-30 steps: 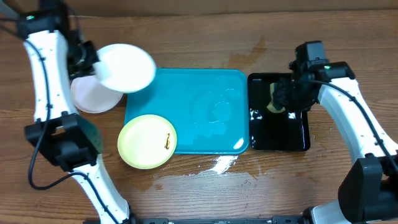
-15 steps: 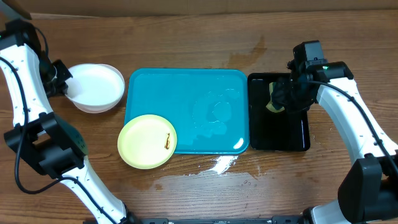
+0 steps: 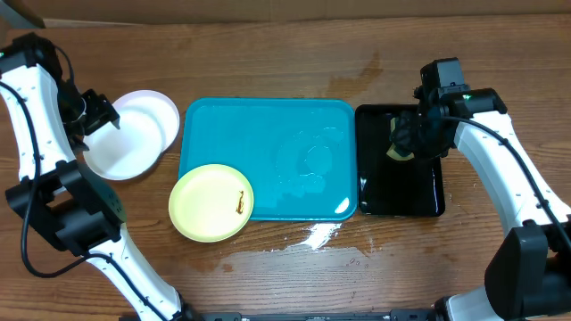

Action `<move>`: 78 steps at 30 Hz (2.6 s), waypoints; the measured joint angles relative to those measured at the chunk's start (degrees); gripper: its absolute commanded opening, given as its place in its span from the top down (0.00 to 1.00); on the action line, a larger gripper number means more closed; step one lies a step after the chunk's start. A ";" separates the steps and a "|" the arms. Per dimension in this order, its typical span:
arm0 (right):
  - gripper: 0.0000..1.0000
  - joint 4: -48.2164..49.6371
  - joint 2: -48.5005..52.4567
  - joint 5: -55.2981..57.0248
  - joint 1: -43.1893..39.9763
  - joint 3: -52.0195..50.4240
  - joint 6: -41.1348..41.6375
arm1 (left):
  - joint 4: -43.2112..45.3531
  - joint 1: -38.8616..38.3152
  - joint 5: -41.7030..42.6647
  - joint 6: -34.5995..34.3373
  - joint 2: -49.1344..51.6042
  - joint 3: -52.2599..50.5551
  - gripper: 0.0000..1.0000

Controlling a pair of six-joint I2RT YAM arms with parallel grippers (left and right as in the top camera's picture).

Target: Clean dirty plates on tray and stack at the side

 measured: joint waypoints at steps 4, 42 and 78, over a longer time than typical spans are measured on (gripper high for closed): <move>0.84 -0.26 0.79 0.90 0.00 -0.02 -0.02 | -2.10 -0.87 3.06 1.22 -1.49 1.29 0.25; 0.24 2.86 5.11 5.81 0.00 -2.08 -0.26 | 0.74 -25.55 0.22 -0.52 -20.31 -36.61 0.25; 0.00 8.28 5.11 5.81 0.00 -5.57 -0.22 | 21.64 -22.51 -11.85 -18.45 -30.60 -60.63 0.21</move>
